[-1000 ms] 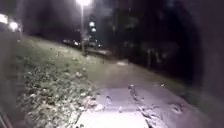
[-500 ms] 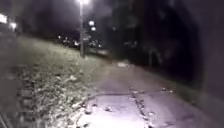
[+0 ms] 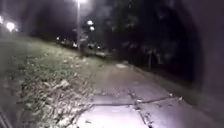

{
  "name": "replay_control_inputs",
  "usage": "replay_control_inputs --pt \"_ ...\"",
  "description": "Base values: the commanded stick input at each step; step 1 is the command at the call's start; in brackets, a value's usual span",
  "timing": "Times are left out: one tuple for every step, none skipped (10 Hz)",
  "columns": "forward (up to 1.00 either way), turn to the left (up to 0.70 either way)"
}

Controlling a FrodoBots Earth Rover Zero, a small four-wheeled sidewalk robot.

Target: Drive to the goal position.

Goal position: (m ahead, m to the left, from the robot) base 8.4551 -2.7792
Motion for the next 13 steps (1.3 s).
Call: replay_control_inputs --pt "0.70 0.00" --pt "0.70 0.00" --pt "0.70 0.00" --pt "0.70 0.00" --pt "0.70 0.00" --pt "0.70 0.00" --pt "0.70 0.00" --pt "0.70 0.00" --pt "0.70 0.00" --pt "0.70 0.00" --pt "0.70 0.00" --pt "0.70 0.00" --pt "0.70 0.00"
